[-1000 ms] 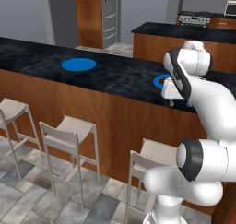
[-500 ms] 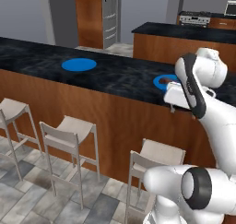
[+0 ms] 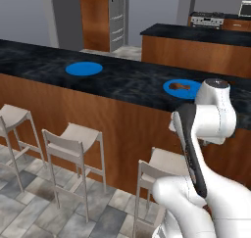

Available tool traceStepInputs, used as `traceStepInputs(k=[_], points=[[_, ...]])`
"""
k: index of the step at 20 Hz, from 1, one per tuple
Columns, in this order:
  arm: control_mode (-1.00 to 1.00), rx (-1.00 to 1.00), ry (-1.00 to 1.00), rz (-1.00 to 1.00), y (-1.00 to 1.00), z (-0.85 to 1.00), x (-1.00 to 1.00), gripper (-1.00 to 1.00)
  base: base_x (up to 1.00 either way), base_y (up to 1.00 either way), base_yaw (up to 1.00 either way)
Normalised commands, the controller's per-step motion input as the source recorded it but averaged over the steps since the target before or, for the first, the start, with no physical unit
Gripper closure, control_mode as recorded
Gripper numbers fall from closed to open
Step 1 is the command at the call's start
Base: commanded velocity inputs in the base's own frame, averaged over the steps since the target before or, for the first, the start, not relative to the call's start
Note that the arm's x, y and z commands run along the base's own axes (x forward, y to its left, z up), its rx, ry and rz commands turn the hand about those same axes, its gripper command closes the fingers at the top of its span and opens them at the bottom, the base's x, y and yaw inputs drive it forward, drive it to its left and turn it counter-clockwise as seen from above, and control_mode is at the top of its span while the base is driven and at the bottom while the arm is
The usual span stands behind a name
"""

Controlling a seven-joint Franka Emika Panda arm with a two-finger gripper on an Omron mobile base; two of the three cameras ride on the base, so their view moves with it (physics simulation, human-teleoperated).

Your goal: Take the chicken drumsticks from the pan and place one on each plate on the dining counter.

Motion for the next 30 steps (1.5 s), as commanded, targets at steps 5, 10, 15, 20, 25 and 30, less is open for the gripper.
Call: traceStepInputs(k=[5, 10, 15, 20, 25, 30], points=[[-1.0, -0.3, 0.01, 0.0, 0.07, -0.13, -0.03, -1.0, 0.0, 0.0, 0.0], [-1.0, 0.0, 0.0, 0.0, 0.0, 0.0, 0.0, -1.0, 0.0, 0.0, 0.0], [1.0, 0.0, 0.0, 0.0, 0.0, 0.0, -0.08, -1.0, -0.21, 0.0, 0.0], [1.0, 0.0, 0.0, 0.0, 0.0, 0.0, 0.0, -1.0, -0.73, -0.22, -0.08], [1.0, 0.0, 0.0, 0.0, 0.0, 0.0, 0.0, -1.0, -0.68, -0.72, -0.1], [1.0, 0.0, 0.0, 0.0, 0.0, 0.0, 0.0, -1.0, -0.47, -0.98, -0.04]])
